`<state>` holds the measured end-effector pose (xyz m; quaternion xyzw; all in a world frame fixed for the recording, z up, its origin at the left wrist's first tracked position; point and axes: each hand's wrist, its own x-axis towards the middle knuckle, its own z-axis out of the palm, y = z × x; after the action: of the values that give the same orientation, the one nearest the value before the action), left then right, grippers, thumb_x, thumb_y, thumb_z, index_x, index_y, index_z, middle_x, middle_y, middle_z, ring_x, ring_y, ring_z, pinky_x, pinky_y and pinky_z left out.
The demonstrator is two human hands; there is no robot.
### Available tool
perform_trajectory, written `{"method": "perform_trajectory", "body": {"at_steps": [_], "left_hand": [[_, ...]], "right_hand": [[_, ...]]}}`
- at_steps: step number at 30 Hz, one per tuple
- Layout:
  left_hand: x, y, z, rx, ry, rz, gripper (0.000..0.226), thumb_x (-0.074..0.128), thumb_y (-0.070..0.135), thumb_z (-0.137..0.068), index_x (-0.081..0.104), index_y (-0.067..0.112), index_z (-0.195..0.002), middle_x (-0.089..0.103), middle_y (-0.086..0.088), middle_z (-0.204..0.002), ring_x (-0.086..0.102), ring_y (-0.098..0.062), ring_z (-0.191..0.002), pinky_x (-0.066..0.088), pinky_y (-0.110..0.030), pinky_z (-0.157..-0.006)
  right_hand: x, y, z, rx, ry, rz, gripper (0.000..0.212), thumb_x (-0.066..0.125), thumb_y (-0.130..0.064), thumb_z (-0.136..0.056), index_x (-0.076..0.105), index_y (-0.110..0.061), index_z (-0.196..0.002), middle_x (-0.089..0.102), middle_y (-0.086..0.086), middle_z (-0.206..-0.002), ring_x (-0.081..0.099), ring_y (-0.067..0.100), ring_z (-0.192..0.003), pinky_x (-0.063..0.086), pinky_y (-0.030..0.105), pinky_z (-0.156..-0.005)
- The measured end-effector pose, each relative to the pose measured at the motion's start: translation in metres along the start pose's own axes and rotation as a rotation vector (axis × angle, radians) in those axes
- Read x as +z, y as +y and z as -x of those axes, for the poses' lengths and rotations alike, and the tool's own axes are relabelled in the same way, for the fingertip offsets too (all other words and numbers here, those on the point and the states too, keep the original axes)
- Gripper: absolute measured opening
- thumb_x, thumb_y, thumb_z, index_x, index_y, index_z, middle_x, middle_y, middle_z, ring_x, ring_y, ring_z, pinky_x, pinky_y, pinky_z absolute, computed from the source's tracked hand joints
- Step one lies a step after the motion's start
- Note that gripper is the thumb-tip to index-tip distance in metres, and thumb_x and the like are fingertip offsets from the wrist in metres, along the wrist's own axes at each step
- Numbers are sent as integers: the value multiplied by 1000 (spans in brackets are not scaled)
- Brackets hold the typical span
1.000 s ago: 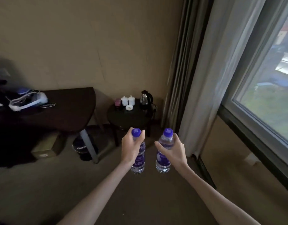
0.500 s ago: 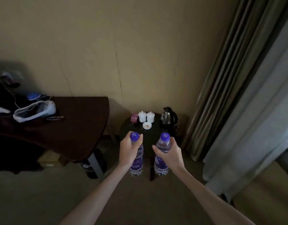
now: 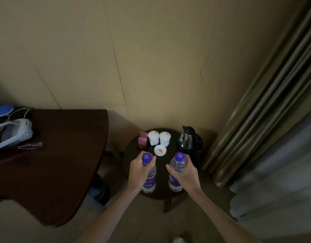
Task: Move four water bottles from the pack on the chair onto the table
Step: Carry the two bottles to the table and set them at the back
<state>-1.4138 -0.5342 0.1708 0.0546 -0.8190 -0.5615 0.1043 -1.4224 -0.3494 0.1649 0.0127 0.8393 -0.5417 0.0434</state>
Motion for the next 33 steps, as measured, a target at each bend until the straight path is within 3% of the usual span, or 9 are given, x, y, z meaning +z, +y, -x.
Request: {"method": "perform_trajectory", "body": {"at_steps": [5, 9, 14, 18, 20, 23, 26, 30, 33], "left_hand": [[35, -57, -57, -80, -49, -107, 11, 70, 22, -86, 65, 19, -95, 70, 10, -87, 65, 7, -84, 48, -6, -75], [62, -112, -90, -121, -93, -138, 13, 71, 23, -85, 65, 21, -96, 69, 12, -89, 65, 7, -88, 49, -7, -76], [79, -168, -120, -114, -137, -173, 19, 71, 26, -85, 66, 15, -99, 72, 4, -91, 69, -3, -85, 55, -19, -79], [86, -202, -137, -115, -196, -164, 20, 71, 27, -85, 66, 14, -99, 73, 2, -92, 69, -5, -87, 56, -26, -81], [88, -213, -146, -117, -204, -146, 21, 71, 28, -84, 66, 14, -100, 73, 3, -94, 69, -6, -90, 56, -27, -84], [86, -219, -157, -80, -234, -144, 22, 72, 28, -84, 65, 16, -101, 72, 4, -95, 67, -3, -90, 55, -22, -82], [83, -220, -157, -13, -295, -149, 23, 72, 28, -84, 66, 17, -103, 72, 4, -95, 66, -1, -90, 53, -15, -81], [76, -225, -152, 29, -335, -180, 32, 70, 41, -82, 63, 19, -104, 72, 3, -96, 66, -3, -89, 55, -22, -80], [68, -224, -153, -28, -458, -230, 41, 67, 55, -79, 57, 27, -107, 67, 9, -102, 64, -2, -93, 55, -27, -84]], "right_hand": [[18, 49, -78, 90, -100, -12, 62, 83, -32, -73, 50, -21, -125, 65, -12, -104, 64, -1, -95, 55, 35, -95], [45, 92, -126, 190, -163, -7, 53, 82, -28, -76, 55, -17, -120, 67, -6, -107, 65, 8, -100, 53, 41, -99], [75, 132, -163, 291, -168, 30, 41, 82, -28, -75, 55, -26, -105, 66, -2, -109, 64, 16, -104, 50, 40, -99], [93, 151, -180, 254, -127, 36, 35, 83, -23, -76, 54, -29, -96, 65, -4, -101, 62, 13, -96, 50, 34, -95], [99, 157, -184, 259, -129, 39, 36, 82, -21, -78, 55, -24, -101, 65, -1, -105, 62, 15, -99, 49, 34, -95], [106, 164, -187, 240, -152, 23, 36, 79, -16, -80, 56, -16, -109, 64, 2, -108, 62, 18, -102, 48, 33, -95], [109, 168, -185, 177, -165, 38, 38, 77, -9, -80, 55, -15, -110, 62, 0, -108, 61, 17, -102, 45, 22, -88], [109, 176, -182, 135, -234, 95, 56, 80, -4, -76, 53, -6, -124, 58, -2, -114, 60, 19, -110, 47, 39, -101], [101, 184, -178, 40, -251, 186, 64, 85, -11, -71, 53, -11, -125, 56, -6, -115, 59, 15, -111, 49, 42, -102]]}}
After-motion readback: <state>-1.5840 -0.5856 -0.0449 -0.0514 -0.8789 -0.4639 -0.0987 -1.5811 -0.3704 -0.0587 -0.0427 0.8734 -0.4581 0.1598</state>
